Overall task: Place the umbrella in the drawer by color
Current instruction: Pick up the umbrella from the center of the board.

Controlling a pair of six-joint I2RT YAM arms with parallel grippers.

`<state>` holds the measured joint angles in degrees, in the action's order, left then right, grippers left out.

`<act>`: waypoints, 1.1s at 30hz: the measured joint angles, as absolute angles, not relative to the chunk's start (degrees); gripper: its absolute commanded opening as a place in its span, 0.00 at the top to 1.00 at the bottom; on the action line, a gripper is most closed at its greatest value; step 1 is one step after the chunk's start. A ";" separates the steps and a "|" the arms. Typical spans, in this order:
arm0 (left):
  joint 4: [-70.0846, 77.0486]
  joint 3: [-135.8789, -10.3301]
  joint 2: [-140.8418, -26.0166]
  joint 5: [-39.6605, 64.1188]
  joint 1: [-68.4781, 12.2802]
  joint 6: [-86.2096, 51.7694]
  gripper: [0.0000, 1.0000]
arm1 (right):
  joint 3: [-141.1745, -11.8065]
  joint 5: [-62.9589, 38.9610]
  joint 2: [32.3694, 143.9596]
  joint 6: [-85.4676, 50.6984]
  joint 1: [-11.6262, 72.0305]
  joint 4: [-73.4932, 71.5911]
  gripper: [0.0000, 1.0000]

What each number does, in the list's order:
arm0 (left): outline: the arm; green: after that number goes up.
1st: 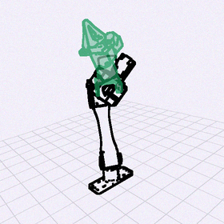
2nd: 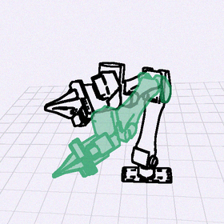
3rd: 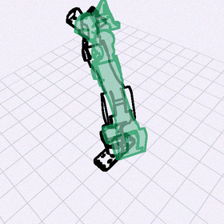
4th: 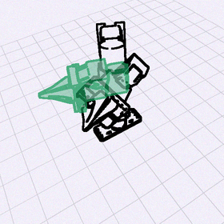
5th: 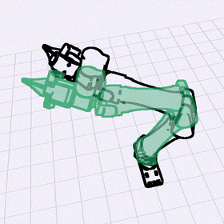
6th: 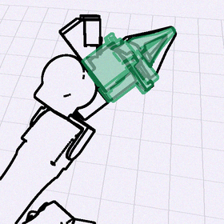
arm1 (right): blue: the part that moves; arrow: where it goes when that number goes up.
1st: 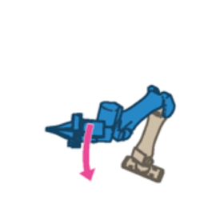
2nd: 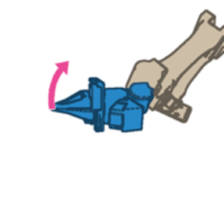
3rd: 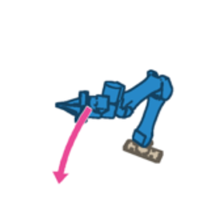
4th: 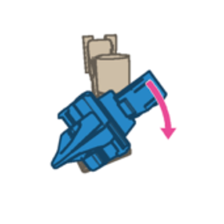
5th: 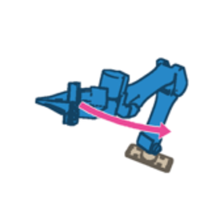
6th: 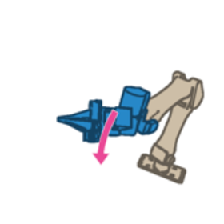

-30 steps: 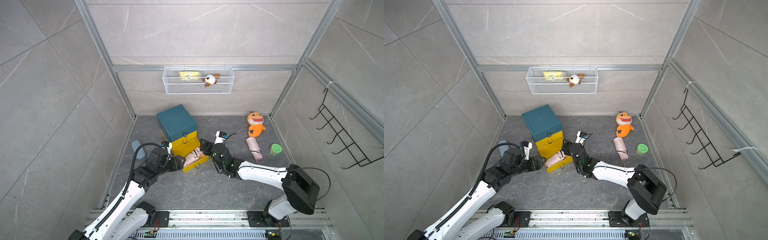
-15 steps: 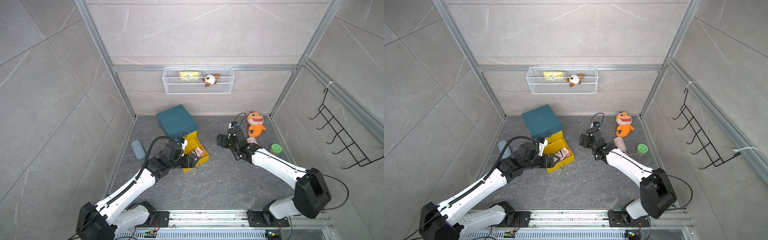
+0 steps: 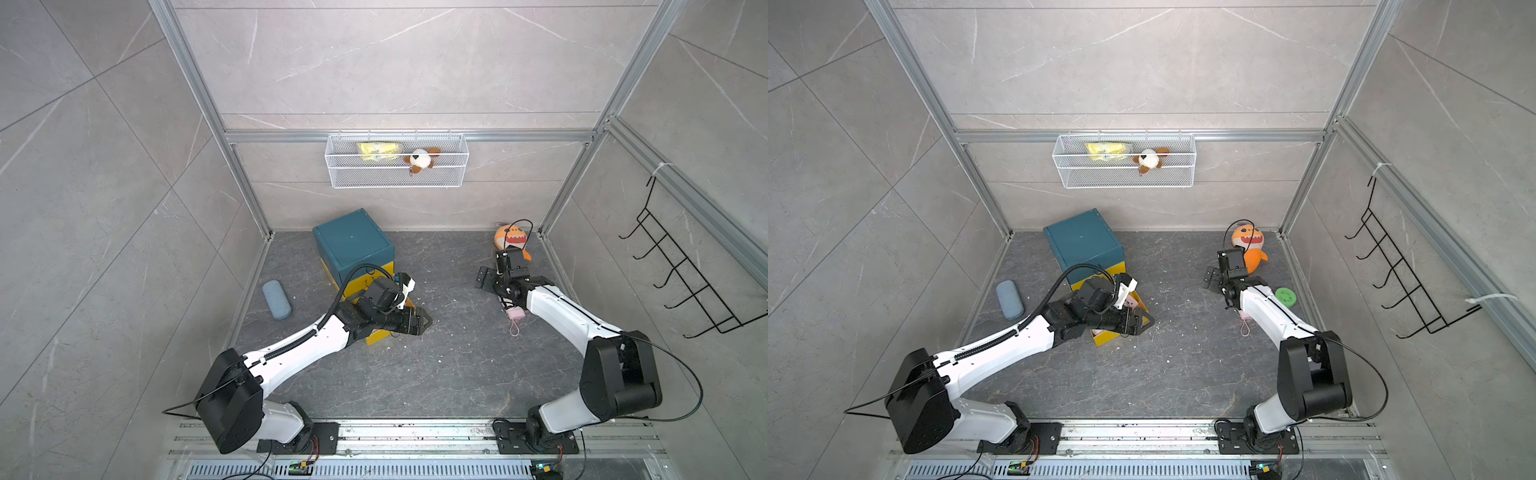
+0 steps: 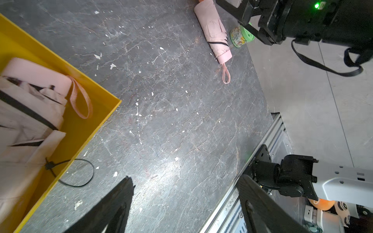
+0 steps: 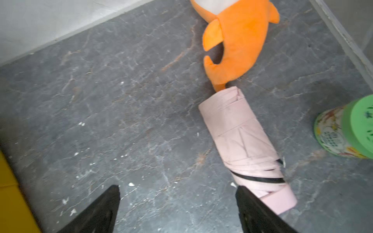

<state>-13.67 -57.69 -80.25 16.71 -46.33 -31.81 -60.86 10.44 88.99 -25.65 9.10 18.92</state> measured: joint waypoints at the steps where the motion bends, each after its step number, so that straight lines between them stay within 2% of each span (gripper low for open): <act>1: -13.52 -57.71 -80.68 16.93 -46.37 -31.73 0.15 | -61.21 10.44 90.08 -25.58 8.10 19.05 0.08; 11: -12.51 -57.71 -82.56 17.74 -46.41 -31.29 0.14 | -67.24 10.46 99.20 -23.97 1.63 20.88 0.08; 20: -12.82 -58.04 -82.78 18.11 -46.41 -30.35 0.14 | -74.61 10.35 107.44 -22.57 0.03 22.94 0.08; 33: -12.86 -58.06 -82.78 18.11 -46.41 -30.17 0.14 | -75.66 5.54 112.40 -21.74 -1.04 23.79 0.09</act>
